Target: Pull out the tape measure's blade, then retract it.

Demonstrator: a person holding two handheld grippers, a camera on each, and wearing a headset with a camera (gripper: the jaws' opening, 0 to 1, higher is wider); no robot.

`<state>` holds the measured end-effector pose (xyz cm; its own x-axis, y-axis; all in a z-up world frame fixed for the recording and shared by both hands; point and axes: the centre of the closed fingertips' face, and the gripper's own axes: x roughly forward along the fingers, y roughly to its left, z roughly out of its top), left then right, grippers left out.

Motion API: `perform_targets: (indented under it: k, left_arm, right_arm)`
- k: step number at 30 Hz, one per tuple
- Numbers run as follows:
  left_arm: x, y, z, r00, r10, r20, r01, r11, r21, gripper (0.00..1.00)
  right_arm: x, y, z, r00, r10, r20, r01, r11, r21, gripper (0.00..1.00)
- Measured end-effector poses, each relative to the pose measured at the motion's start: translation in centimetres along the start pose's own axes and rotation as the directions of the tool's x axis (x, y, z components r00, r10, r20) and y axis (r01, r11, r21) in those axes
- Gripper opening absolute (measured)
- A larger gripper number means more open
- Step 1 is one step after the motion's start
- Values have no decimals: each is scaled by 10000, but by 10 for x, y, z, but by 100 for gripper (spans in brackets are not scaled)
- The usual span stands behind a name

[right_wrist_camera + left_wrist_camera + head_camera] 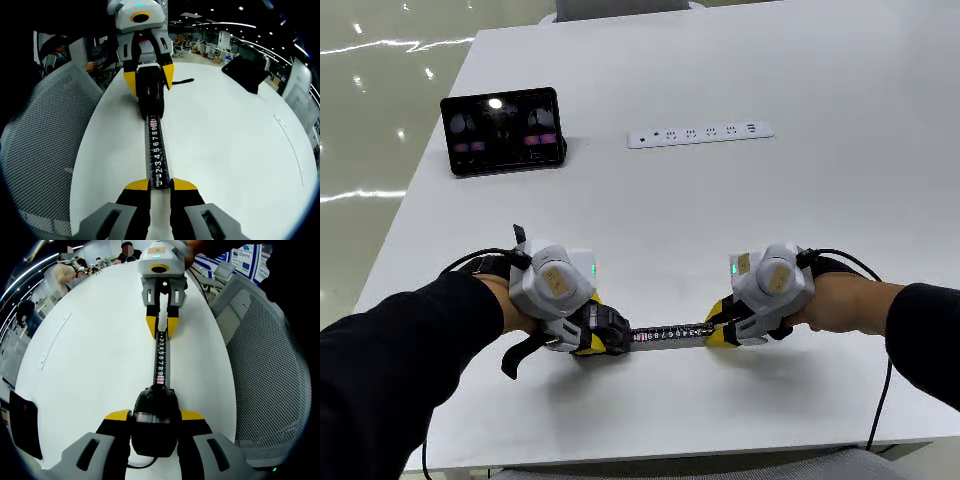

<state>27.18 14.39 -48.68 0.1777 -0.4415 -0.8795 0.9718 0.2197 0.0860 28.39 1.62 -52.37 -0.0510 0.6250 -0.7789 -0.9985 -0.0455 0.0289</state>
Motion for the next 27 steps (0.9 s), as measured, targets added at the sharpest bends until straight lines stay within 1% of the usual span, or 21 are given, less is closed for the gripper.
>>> perform_targets:
  k: [27]
  left_arm:
    - [-1, 2, -1, 10000, 59, 75, -59, 10000, 11, 30]
  right_arm:
    - [-12, -2, -13, 9999, -68, -136, 68, 10000, 7, 11]
